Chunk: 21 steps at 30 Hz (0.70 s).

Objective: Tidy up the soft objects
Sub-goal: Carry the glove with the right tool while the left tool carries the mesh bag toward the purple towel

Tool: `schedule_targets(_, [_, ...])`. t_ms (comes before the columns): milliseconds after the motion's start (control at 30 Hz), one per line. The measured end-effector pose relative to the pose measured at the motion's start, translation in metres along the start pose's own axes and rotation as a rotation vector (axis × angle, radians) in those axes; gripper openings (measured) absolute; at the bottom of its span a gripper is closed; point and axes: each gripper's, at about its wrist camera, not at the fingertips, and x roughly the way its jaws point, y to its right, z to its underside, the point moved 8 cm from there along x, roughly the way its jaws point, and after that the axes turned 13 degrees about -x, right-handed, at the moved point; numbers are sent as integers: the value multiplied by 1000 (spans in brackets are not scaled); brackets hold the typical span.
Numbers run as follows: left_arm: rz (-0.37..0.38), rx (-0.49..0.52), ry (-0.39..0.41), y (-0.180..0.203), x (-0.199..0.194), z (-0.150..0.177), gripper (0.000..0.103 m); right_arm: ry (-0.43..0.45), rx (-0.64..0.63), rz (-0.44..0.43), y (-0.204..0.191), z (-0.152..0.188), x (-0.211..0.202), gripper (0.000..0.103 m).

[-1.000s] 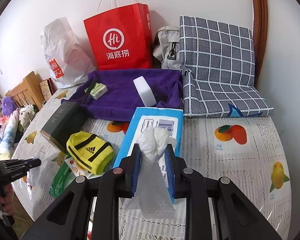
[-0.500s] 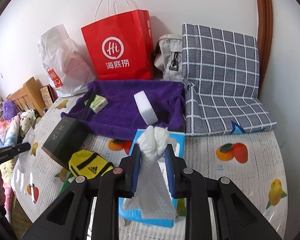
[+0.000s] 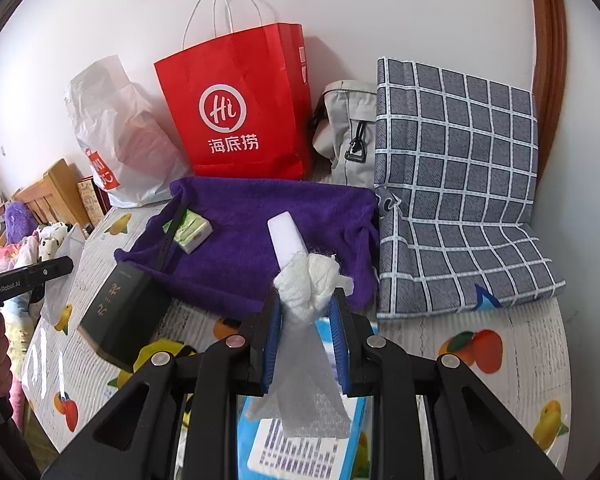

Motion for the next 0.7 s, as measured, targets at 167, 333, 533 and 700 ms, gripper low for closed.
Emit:
schedule_targets(167, [-4, 28, -1, 12, 15, -14, 7, -7, -11, 3, 4, -12, 14, 24])
schedule_targets(333, [-1, 36, -14, 19, 32, -25, 7, -11, -20, 11, 9, -25, 27, 24])
schedule_targets(533, [5, 55, -19, 30, 47, -36, 7, -16, -28, 22, 16, -41, 42, 24])
schedule_targets(700, [8, 65, -21, 38, 59, -47, 7, -15, -20, 8, 16, -55, 54, 24])
